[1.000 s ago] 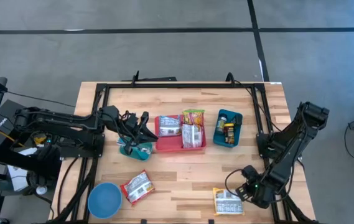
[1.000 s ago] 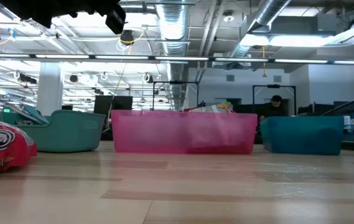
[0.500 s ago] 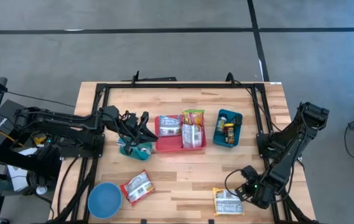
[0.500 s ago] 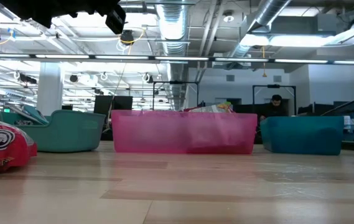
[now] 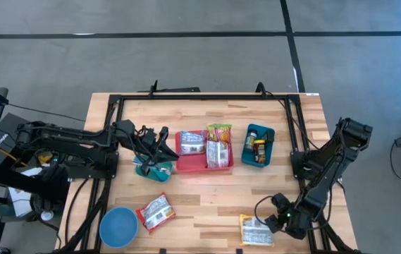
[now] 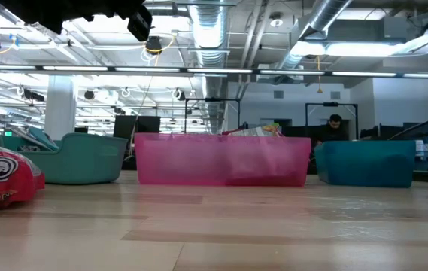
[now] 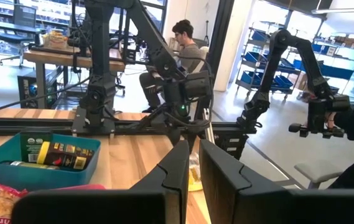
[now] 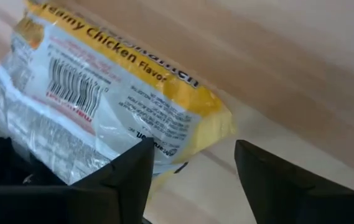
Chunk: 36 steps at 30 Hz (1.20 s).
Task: Pick & Place Food Item
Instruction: Put the yellow noodle pack into the red bin
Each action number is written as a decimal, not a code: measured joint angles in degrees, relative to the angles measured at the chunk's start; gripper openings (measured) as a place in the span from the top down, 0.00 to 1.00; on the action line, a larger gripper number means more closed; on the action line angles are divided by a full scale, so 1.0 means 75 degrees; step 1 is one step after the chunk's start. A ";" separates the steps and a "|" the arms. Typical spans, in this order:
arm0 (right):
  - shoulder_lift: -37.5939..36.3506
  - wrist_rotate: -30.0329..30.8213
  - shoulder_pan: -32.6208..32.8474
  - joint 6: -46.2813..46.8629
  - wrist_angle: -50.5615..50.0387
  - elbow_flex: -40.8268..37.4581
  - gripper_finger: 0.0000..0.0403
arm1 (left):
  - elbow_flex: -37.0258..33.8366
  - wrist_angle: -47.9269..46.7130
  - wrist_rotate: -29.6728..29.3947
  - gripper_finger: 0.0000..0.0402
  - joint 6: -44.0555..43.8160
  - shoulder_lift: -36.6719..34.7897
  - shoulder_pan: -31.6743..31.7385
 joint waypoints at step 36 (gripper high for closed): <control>0.0049 0.0836 -0.1560 -0.3357 0.0577 -0.0128 0.67 | 0.0000 -0.0002 -0.0032 0.92 0.0000 0.0000 0.0000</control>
